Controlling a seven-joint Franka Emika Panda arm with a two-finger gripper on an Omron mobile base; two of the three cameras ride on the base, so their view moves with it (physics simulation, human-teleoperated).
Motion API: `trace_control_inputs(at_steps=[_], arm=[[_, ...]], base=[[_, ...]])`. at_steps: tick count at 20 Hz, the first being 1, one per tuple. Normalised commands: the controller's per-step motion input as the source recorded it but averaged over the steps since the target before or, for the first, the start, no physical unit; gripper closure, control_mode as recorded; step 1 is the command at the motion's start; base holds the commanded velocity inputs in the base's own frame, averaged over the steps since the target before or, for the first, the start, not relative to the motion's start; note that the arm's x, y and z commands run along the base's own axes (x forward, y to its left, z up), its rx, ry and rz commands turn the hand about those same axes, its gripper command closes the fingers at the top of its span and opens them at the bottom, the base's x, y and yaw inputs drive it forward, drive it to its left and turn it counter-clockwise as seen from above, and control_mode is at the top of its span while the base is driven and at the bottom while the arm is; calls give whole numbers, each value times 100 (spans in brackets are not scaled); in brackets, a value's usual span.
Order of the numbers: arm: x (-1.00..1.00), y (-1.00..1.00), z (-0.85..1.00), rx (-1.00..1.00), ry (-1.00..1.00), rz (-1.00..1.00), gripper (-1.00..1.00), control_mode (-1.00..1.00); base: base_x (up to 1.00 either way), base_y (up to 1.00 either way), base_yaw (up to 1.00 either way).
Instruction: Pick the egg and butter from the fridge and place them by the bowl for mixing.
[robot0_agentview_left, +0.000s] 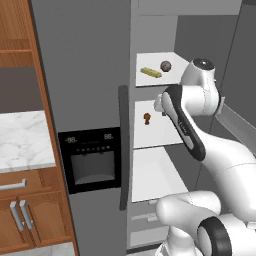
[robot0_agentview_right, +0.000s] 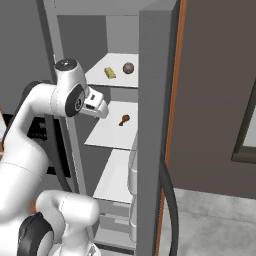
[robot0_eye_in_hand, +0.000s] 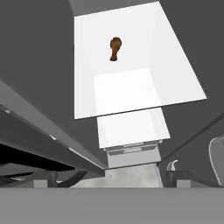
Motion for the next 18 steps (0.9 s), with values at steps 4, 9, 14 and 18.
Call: trace_control_inputs(at_steps=[4,9,14,18], arm=[[20,-2,35,0,-3,0,-100,-100],[29,-1,27,0,-15,1,-100,-100],[28,-2,24,0,-23,5,-100,-100],[33,-2,23,0,-29,6,-100,-100]], base=[[0,0,0],[0,0,0],[0,0,0],[0,0,0]])
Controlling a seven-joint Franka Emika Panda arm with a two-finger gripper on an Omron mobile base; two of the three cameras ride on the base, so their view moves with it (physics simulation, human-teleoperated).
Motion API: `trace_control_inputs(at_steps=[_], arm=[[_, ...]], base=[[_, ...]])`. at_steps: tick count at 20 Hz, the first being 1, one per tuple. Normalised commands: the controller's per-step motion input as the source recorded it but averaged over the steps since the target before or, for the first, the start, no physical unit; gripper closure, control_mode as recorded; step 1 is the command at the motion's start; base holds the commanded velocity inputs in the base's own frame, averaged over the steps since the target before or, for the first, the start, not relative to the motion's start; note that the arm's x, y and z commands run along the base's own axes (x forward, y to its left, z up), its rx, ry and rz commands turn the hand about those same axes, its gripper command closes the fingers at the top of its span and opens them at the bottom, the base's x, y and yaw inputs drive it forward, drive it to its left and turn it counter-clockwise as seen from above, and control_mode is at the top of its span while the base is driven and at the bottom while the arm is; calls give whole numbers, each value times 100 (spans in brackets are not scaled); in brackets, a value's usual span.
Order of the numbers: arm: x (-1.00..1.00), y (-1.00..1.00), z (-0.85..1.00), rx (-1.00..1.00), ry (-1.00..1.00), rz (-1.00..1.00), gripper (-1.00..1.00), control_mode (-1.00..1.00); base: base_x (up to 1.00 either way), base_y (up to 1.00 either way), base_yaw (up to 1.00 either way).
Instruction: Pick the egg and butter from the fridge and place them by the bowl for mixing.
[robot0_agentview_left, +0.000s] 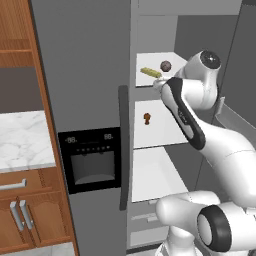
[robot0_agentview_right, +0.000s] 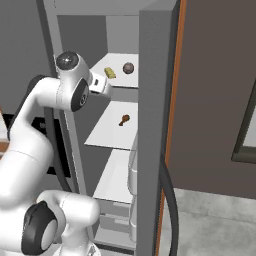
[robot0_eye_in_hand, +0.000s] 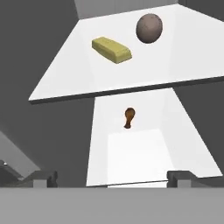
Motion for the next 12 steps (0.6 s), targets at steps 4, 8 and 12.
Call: trace_control_inputs(at_steps=[4,8,12], arm=[[32,-3,31,-2,-12,1,-100,-100],[34,0,35,-7,0,0,-100,-100],[38,0,32,-8,0,0,-100,-100]], base=[[0,0,0],[0,0,0],[0,0,0]])
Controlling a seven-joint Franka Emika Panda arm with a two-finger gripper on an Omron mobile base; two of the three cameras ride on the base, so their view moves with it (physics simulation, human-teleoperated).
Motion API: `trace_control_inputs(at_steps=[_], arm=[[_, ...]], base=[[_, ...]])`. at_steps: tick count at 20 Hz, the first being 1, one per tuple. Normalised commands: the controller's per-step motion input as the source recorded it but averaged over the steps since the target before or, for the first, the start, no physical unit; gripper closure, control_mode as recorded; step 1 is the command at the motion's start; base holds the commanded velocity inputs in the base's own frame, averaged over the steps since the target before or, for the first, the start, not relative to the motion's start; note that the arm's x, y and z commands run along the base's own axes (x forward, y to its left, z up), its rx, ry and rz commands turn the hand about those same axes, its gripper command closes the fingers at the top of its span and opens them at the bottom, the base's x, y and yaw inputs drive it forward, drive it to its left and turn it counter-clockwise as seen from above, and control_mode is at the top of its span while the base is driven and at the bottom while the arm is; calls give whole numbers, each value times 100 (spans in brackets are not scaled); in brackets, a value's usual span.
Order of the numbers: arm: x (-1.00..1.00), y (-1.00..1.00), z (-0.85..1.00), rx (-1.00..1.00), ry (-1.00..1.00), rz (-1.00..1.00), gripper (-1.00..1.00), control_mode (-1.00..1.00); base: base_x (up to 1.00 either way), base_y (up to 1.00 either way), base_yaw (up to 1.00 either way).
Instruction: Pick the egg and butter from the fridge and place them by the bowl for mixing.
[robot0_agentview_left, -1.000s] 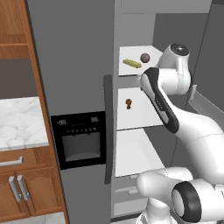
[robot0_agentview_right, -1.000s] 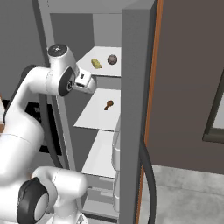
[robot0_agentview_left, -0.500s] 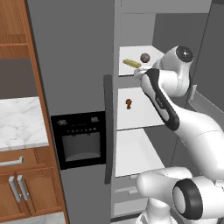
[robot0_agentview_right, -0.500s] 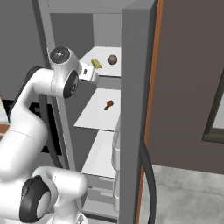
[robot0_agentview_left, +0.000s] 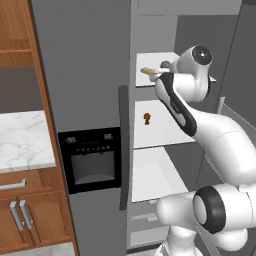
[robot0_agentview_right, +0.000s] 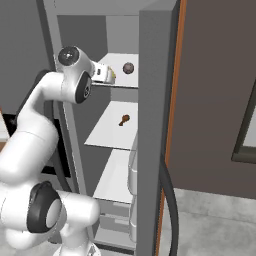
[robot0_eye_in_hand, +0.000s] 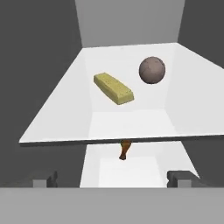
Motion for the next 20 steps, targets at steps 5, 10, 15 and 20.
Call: trace_control_inputs(at_steps=[5,10,15,20], arm=[[31,-9,21,-9,0,4,-100,-100],[30,-13,0,-10,0,9,-100,-100],[38,-12,0,-3,0,12,-100,-100],[41,-1,0,0,2,7,-100,-100]], base=[[0,0,0],[0,0,0],[0,0,0],[0,0,0]])
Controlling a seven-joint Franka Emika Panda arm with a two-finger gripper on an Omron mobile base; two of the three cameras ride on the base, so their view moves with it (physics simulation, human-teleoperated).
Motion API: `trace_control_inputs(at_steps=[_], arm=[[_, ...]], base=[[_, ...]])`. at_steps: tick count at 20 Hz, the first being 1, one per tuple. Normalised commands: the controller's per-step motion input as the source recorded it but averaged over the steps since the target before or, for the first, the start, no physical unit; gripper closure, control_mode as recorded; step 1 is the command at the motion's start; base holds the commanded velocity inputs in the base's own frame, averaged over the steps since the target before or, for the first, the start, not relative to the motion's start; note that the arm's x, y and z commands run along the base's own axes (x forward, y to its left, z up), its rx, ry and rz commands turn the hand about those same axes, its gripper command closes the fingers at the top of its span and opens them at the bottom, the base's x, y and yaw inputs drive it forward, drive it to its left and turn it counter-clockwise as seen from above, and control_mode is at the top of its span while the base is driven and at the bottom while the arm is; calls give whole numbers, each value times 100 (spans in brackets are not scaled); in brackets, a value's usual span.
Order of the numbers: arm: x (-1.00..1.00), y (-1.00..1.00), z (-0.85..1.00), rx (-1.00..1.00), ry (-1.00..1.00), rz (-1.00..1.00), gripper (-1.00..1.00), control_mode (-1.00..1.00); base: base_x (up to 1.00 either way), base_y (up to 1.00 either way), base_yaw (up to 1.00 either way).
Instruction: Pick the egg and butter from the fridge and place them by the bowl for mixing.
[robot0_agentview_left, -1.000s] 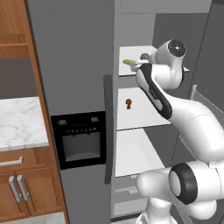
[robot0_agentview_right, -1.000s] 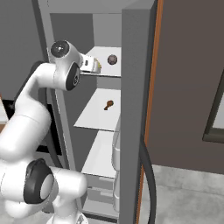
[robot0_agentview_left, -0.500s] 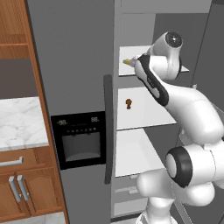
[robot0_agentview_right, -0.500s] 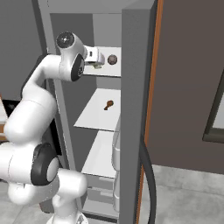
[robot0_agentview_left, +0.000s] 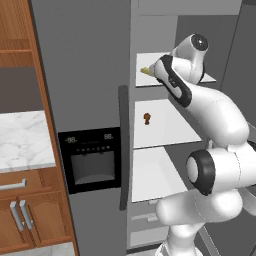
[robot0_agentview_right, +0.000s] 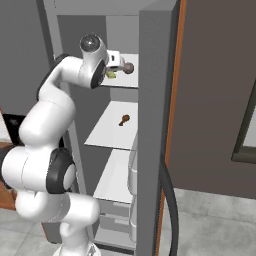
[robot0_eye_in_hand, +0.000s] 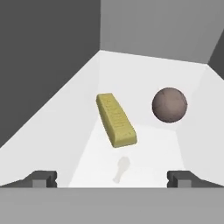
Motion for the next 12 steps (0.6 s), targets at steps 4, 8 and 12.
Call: trace_control_inputs(at_steps=[4,8,12], arm=[[35,0,-1,0,9,1,-100,-100],[35,0,-3,0,8,0,-100,-100],[35,1,-4,0,1,0,-100,-100]], base=[[0,0,0],[0,0,0],[0,0,0]])
